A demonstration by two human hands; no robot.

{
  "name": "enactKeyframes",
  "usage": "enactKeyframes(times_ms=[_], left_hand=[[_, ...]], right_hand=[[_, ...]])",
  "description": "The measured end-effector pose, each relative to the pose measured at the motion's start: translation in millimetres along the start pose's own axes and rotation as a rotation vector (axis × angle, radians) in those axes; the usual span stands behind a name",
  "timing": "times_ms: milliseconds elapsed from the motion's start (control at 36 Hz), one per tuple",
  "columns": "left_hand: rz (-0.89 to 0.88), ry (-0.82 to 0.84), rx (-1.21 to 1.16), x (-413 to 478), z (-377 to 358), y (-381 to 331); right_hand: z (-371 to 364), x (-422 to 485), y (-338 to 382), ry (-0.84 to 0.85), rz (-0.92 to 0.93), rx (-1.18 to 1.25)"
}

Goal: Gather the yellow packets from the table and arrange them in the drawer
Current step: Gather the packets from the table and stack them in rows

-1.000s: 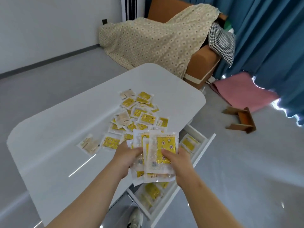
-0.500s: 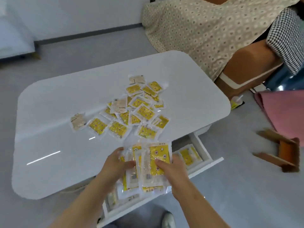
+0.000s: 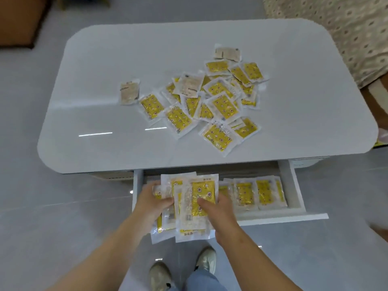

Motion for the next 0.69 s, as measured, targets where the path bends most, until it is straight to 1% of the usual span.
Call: enactKeyframes(times_ms=[111, 250, 528, 694], left_hand=[[-0.013, -0.032, -0.008, 34, 8, 23], [-0.066, -0.039, 0.008, 79, 11, 45], [-0.255, -0.028, 0.102, 173, 13, 85], [-0.339, -0.103, 0.100, 221, 13, 97]], right_hand=[[-19, 32, -18, 0.038, -0.004, -0.035], [-35, 78, -40, 0.016, -0.016, -0.069], [-59, 179, -84, 0.017, 0.036, -0.165], [-76, 229, -96, -0.009, 0.091, -0.176]])
Point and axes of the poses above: each hand's wrist, its own x-axis towards the middle knuckle, its own z-axis out of the back of the hand, y = z × x, the point moved 3 cm from there along x, towards the middle knuckle, and after that the axes turned 1 degree about y, right-handed, at the moved point
